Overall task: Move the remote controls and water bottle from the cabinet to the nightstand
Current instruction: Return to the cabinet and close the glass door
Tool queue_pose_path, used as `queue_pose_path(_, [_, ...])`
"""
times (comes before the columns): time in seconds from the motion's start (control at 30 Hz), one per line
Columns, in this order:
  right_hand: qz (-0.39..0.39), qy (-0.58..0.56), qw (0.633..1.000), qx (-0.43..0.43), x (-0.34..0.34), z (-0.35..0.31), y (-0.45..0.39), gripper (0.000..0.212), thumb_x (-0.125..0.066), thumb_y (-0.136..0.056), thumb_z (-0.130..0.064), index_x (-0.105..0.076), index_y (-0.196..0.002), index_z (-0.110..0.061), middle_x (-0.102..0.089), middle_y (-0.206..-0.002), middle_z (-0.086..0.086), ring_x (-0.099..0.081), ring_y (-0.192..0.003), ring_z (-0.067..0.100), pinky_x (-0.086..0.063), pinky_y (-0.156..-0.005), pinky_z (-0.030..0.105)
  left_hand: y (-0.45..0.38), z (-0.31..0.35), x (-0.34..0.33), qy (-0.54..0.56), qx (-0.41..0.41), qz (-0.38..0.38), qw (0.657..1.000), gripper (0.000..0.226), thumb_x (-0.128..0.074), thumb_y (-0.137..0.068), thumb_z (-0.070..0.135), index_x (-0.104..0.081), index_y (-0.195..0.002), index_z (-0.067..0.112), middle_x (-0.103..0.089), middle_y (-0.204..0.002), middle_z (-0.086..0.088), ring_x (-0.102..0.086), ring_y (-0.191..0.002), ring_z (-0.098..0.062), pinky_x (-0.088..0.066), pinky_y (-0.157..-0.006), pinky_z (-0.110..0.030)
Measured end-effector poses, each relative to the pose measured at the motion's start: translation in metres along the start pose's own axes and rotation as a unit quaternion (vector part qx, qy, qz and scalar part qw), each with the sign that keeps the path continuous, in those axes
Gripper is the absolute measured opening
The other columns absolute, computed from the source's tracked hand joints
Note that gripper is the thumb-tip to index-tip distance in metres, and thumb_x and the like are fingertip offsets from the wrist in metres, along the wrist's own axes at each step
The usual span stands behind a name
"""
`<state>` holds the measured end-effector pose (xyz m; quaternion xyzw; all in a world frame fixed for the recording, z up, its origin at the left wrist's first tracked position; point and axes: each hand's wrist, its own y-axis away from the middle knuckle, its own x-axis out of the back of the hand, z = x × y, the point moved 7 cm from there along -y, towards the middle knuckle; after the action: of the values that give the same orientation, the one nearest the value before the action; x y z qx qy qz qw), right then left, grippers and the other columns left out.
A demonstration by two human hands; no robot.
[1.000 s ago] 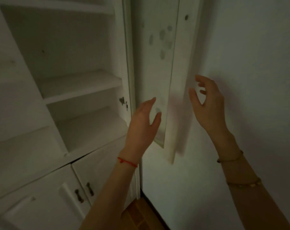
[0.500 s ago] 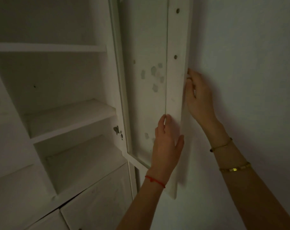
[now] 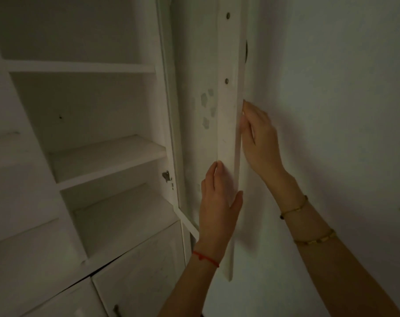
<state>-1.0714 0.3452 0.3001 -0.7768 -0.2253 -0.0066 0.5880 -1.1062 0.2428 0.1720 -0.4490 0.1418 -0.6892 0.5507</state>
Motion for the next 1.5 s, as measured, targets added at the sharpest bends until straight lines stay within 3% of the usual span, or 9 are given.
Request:
queue_pose_path(0.1, [-0.005, -0.029, 0.999, 0.021, -0.009, -0.024, 0.005, 0.04, -0.033, -0.103, -0.017, -0.047, -0.139, -0.008, -0.054, -0.138, 0.005, -0.047, -0.126, 0.015, -0.033, -0.107, 0.012, 0.009, -0.004, 0.02, 0.001, 0.001, 0.017, 1.0, 0.077, -0.062, -0.088, 0.028, -0.018, -0.15, 0.017, -0.021, -0.154, 0.004, -0.021, -0.14, -0.004, -0.012, -0.11, -0.008])
queue_pose_path(0.2, [0.001, -0.057, 0.997, 0.048, -0.022, -0.05, 0.012, 0.04, -0.036, -0.102, -0.014, -0.045, -0.14, -0.005, -0.053, -0.137, 0.007, -0.045, -0.126, 0.013, -0.032, -0.108, 0.013, 0.019, -0.015, 0.045, -0.009, 0.006, 0.037, 0.999, 0.072, -0.062, -0.089, 0.023, -0.023, -0.149, 0.016, -0.028, -0.151, 0.003, -0.023, -0.134, 0.004, -0.015, -0.106, 0.0])
queue_pose_path(0.33, [-0.006, -0.096, 0.992, 0.077, -0.048, -0.084, 0.019, 0.042, -0.039, -0.101, -0.013, -0.042, -0.141, -0.001, -0.053, -0.137, 0.011, -0.045, -0.127, 0.023, -0.035, -0.111, 0.027, 0.032, -0.037, 0.079, -0.017, 0.021, 0.053, 0.998, 0.066, -0.058, -0.09, 0.022, -0.027, -0.148, 0.021, -0.038, -0.144, 0.003, -0.046, -0.126, -0.013, -0.044, -0.105, -0.03])
queue_pose_path(0.47, [-0.029, -0.148, 0.983, 0.105, -0.08, -0.114, 0.027, 0.046, -0.043, -0.099, -0.01, -0.036, -0.144, 0.0, -0.043, -0.147, 0.01, -0.038, -0.136, 0.024, -0.032, -0.115, 0.038, 0.041, -0.063, 0.114, -0.043, 0.05, 0.079, 0.995, 0.057, -0.055, -0.09, 0.019, -0.034, -0.143, 0.022, -0.051, -0.126, 0.003, -0.056, -0.108, -0.011, -0.051, -0.091, -0.029])
queue_pose_path(0.6, [-0.099, -0.195, 0.968, 0.12, -0.126, -0.146, 0.033, 0.055, -0.044, -0.099, -0.012, -0.024, -0.149, -0.002, -0.028, -0.156, 0.01, -0.027, -0.144, 0.021, -0.024, -0.119, 0.038, 0.046, -0.092, 0.156, -0.059, 0.094, 0.114, 0.987, 0.045, -0.056, -0.09, 0.017, -0.044, -0.134, 0.019, -0.057, -0.115, 0.005, -0.061, -0.095, -0.009, -0.053, -0.081, -0.026])
queue_pose_path(0.77, [-0.18, -0.214, 0.952, 0.126, -0.189, -0.181, 0.034, 0.066, -0.046, -0.099, -0.017, -0.009, -0.153, -0.011, -0.008, -0.162, 0.002, -0.008, -0.149, 0.013, -0.015, -0.122, 0.035, 0.043, -0.146, 0.206, -0.078, 0.149, 0.149, 0.974, 0.051, -0.063, -0.087, 0.015, -0.046, -0.135, 0.014, -0.06, -0.12, 0.0, -0.061, -0.101, -0.013, -0.053, -0.088, -0.031])
queue_pose_path(1.07, [-0.201, -0.135, 0.961, 0.134, -0.293, -0.222, 0.018, 0.078, -0.051, -0.097, -0.021, 0.003, -0.153, -0.02, 0.011, -0.162, -0.006, 0.011, -0.148, 0.01, 0.011, -0.107, 0.002, 0.012, -0.223, 0.27, -0.097, 0.155, 0.156, 0.971, 0.061, -0.069, -0.08, 0.005, -0.048, -0.136, 0.017, -0.06, -0.109, 0.003, -0.061, -0.091, -0.013, -0.056, -0.085, -0.033])
queue_pose_path(1.27, [-0.181, -0.069, 0.973, 0.128, -0.325, -0.228, 0.01, 0.078, -0.05, -0.097, -0.026, 0.002, -0.153, -0.021, 0.01, -0.162, -0.007, 0.008, -0.149, 0.01, -0.007, -0.118, 0.028, 0.002, -0.253, 0.289, -0.153, 0.187, 0.167, 0.956, 0.058, -0.066, -0.086, 0.025, -0.043, -0.139, 0.021, -0.058, -0.126, 0.002, -0.056, -0.112, -0.015, -0.048, -0.091, -0.026])
queue_pose_path(1.5, [-0.159, -0.022, 0.98, 0.118, -0.349, -0.233, 0.003, 0.078, -0.052, -0.095, -0.029, -0.001, -0.154, -0.021, 0.007, -0.162, -0.008, 0.006, -0.148, 0.009, -0.007, -0.114, 0.022, -0.002, -0.283, 0.3, -0.179, 0.22, 0.163, 0.945, 0.063, -0.056, -0.091, 0.04, -0.034, -0.145, 0.015, -0.046, -0.145, -0.002, -0.044, -0.131, -0.019, -0.037, -0.104, -0.028])
